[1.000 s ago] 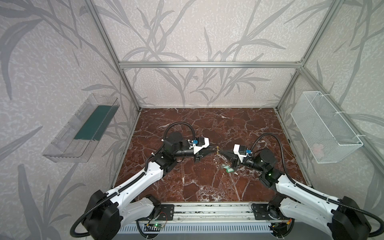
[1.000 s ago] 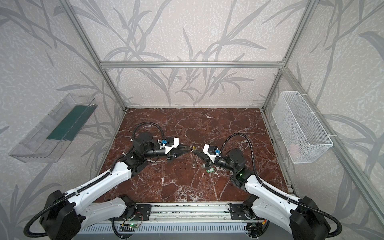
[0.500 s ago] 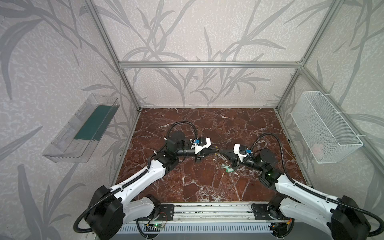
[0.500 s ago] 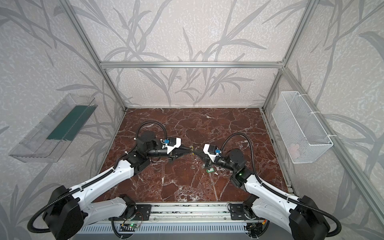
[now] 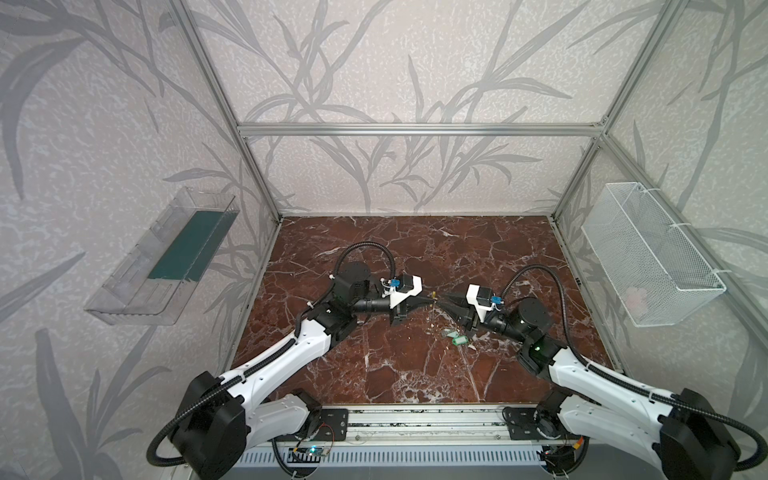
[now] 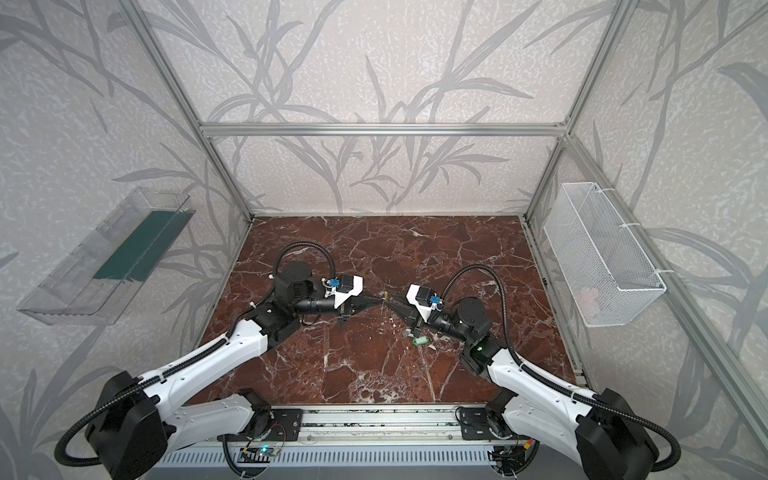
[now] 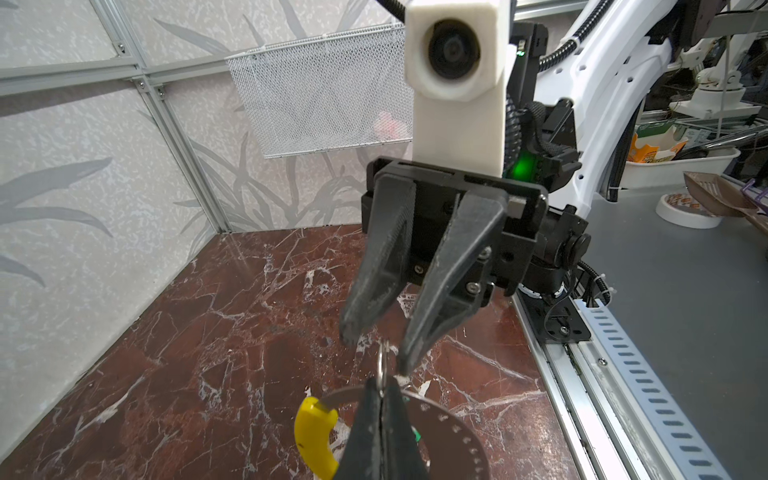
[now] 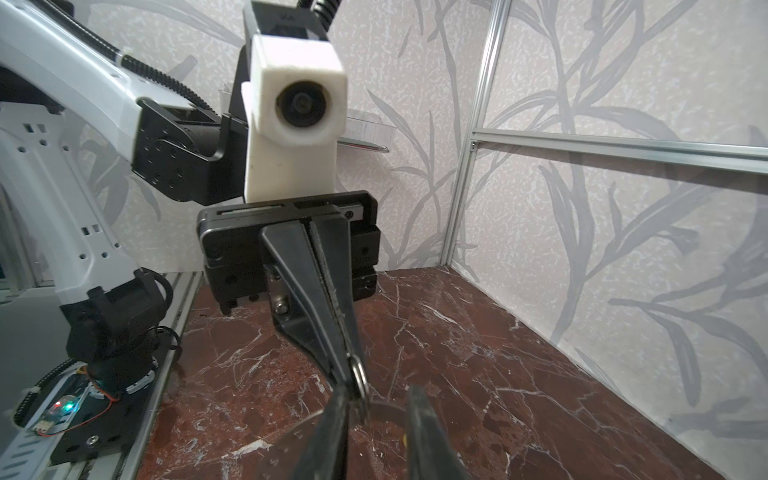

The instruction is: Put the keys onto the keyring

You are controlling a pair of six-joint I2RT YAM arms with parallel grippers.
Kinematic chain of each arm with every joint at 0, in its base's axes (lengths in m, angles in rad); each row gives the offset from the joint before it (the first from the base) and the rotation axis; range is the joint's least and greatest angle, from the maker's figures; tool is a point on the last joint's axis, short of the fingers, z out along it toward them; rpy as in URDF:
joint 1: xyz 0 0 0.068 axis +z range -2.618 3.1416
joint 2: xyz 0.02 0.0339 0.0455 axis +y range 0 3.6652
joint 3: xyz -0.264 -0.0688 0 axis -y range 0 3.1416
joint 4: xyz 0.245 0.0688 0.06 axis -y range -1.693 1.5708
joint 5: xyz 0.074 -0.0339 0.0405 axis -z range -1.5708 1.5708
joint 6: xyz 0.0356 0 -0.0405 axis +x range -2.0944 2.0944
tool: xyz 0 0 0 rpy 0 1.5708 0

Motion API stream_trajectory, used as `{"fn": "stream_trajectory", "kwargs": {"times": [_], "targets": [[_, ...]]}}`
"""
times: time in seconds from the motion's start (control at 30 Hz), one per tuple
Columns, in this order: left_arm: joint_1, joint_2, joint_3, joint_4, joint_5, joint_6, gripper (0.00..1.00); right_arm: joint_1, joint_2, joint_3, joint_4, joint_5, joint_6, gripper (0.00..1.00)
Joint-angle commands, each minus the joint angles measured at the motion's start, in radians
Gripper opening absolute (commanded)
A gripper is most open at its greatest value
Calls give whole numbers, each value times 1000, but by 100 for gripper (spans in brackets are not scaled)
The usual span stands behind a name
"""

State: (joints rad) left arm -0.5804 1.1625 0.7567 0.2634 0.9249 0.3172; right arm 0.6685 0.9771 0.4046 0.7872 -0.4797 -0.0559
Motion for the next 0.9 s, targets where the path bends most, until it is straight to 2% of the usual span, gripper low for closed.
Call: {"fn": "stream_trajectory", "kwargs": {"times": [0.0,0.13,0.27,0.33,0.4,0.5,0.63,0.87], "targets": [[40,-11,53,-72,-40,56,0,0,-76,-18,-88,123,18,30],[77,-19,76,-186,-101,133,0,1,-180,-15,-306,257,99,34],[99,-32,79,-259,-158,198,0,3,-250,21,-596,393,258,34],[101,-47,75,-296,-202,230,0,3,-249,37,-699,399,304,33],[102,-69,55,-314,-246,247,0,19,-222,54,-796,420,357,30],[107,-101,21,-317,-296,253,0,66,-154,75,-894,512,421,30],[108,-134,-19,-313,-325,246,0,105,-29,128,-993,601,440,28],[109,-168,-64,-301,-343,236,0,125,182,236,-1093,621,432,28]]}}
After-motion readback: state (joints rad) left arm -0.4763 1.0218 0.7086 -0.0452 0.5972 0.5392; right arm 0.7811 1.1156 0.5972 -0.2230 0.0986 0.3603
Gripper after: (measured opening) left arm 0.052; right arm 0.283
